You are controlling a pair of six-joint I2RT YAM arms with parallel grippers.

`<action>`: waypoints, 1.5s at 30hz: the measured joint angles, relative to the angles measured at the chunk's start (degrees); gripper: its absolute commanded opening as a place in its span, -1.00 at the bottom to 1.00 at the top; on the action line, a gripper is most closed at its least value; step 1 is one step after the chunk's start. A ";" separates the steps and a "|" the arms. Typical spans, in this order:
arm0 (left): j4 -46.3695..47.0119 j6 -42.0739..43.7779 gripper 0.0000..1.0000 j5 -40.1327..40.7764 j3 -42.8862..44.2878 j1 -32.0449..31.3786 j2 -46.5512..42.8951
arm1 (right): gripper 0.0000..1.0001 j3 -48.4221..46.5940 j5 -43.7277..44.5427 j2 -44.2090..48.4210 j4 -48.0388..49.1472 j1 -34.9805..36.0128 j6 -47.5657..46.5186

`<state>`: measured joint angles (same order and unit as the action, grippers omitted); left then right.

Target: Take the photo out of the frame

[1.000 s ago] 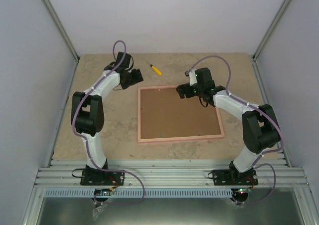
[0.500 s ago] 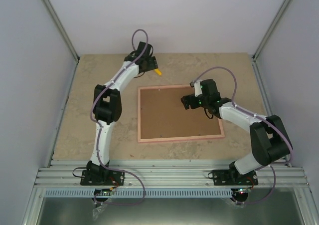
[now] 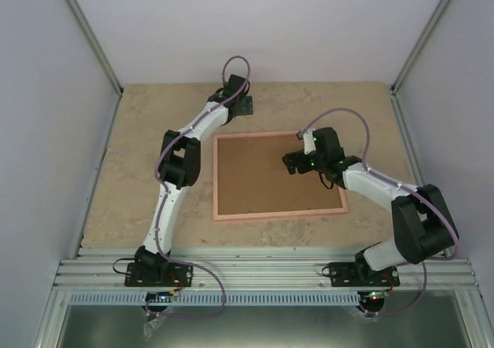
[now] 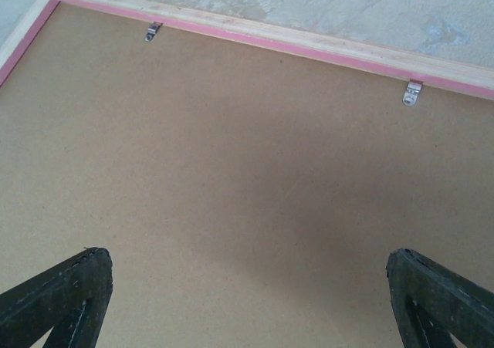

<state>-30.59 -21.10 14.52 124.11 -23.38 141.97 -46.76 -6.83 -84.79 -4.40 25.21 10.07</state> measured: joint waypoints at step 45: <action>5.07 -8.79 0.99 -10.34 -11.30 7.65 -9.09 | 0.95 2.49 -0.28 2.80 -0.74 0.00 1.11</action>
<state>-25.52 -29.89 4.19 112.81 -15.73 132.88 -44.27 -7.11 -82.00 -5.15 25.21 11.18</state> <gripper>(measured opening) 0.974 0.976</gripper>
